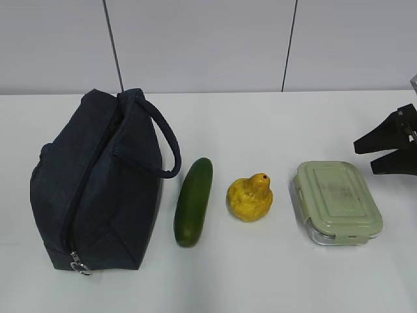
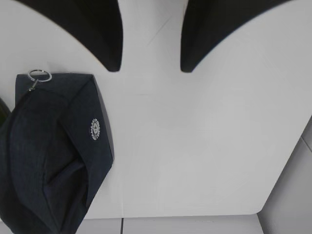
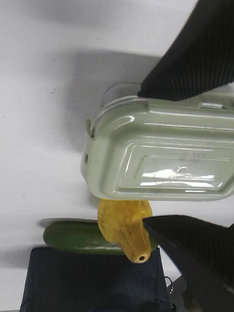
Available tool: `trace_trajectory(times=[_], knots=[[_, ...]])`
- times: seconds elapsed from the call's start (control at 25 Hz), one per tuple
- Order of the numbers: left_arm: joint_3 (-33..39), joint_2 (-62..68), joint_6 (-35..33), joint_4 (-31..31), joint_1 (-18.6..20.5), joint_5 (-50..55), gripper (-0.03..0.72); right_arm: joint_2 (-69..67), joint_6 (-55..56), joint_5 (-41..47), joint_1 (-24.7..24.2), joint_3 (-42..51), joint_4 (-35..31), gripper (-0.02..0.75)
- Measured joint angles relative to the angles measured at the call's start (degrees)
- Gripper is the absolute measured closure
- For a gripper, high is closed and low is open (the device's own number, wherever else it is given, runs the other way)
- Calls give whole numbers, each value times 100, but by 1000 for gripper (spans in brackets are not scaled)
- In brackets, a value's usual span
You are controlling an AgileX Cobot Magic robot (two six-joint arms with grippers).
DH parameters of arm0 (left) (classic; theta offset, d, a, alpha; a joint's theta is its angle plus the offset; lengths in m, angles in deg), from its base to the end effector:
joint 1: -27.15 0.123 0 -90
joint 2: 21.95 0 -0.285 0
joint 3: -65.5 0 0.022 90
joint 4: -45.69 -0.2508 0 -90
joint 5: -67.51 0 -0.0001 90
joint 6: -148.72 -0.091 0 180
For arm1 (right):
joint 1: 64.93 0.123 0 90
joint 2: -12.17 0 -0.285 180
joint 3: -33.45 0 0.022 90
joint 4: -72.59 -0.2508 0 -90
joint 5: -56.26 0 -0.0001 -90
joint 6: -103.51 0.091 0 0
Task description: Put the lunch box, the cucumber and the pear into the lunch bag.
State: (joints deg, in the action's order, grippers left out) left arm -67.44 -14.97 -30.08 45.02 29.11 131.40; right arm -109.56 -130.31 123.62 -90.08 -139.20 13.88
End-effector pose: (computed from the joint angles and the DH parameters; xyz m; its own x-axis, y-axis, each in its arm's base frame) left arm -0.0125 0.0005 0.2800 -0.4673 -0.0318 -0.8835 -0.0509 0.9987 -0.0090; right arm 0.3546 -0.0872 0.1685 -0.9394 0.1925 -0.2836 -0.0845 0.6717 0.7360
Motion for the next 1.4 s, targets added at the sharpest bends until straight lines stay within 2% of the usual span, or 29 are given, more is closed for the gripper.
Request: trace_trajectory(times=[0.24,0.44,0.76,1.04,1.4], knots=[[0,0,0,0,0,0,446,0,0,0,0,0,24,168],[0,0,0,0,0,0,446,0,24,0,0,0,494,168],[0,0,0,0,0,0,446,0,105,0,0,29,698,168],[0,0,0,0,0,0,446,0,38,0,0,550,696,168],[0,0,0,0,0,0,446,0,-235,0,0,608,577,167]])
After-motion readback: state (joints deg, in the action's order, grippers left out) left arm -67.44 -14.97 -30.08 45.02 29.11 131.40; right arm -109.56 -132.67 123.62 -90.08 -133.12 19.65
